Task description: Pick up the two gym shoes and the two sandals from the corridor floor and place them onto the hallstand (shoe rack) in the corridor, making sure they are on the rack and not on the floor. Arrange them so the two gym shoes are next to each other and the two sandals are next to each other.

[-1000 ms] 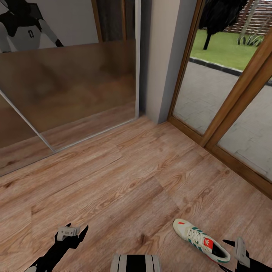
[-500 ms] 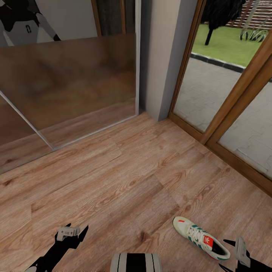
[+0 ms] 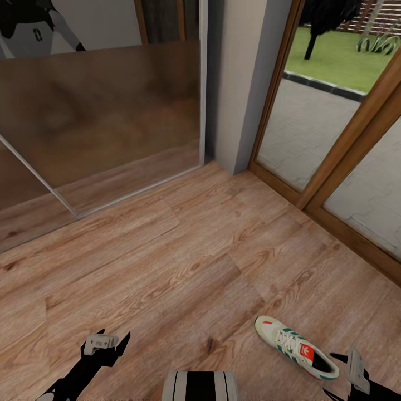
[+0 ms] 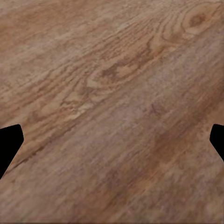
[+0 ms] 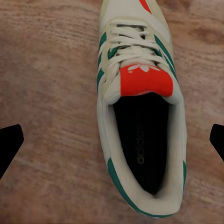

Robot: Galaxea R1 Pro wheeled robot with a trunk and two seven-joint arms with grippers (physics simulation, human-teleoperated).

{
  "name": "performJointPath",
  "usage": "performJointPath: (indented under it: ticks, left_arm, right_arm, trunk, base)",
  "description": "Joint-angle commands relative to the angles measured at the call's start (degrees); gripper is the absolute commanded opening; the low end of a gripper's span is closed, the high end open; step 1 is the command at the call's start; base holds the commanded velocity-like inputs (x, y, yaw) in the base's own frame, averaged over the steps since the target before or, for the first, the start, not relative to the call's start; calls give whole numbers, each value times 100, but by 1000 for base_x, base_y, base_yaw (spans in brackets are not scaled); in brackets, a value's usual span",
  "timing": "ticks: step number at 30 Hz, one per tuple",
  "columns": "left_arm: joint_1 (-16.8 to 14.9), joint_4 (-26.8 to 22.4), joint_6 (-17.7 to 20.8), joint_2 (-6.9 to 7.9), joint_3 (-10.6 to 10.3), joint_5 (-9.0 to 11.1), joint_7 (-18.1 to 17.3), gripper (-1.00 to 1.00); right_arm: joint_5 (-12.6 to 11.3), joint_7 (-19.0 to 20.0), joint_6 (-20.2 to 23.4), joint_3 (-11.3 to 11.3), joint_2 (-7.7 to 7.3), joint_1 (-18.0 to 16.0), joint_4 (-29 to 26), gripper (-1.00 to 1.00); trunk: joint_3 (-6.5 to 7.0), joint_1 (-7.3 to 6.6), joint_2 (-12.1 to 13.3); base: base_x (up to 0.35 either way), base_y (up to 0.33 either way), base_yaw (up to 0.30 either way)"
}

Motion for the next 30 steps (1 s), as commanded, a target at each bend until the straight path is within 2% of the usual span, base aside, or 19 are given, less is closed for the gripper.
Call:
performJointPath:
  ticks: [1, 30]
  left_arm:
    - [0, 0, 0, 0, 0, 0, 0, 100]
    - [0, -1, 0, -8, 0, 0, 0, 100]
  right_arm:
    - [-1, 0, -1, -1, 0, 0, 0, 100]
    - [-1, -2, 1, -1, -1, 0, 2, 100]
  trunk:
    - [-9, 0, 0]
    - [-246, 0, 0]
  base:
    - [0, 0, 0]
    - [0, 0, 0]
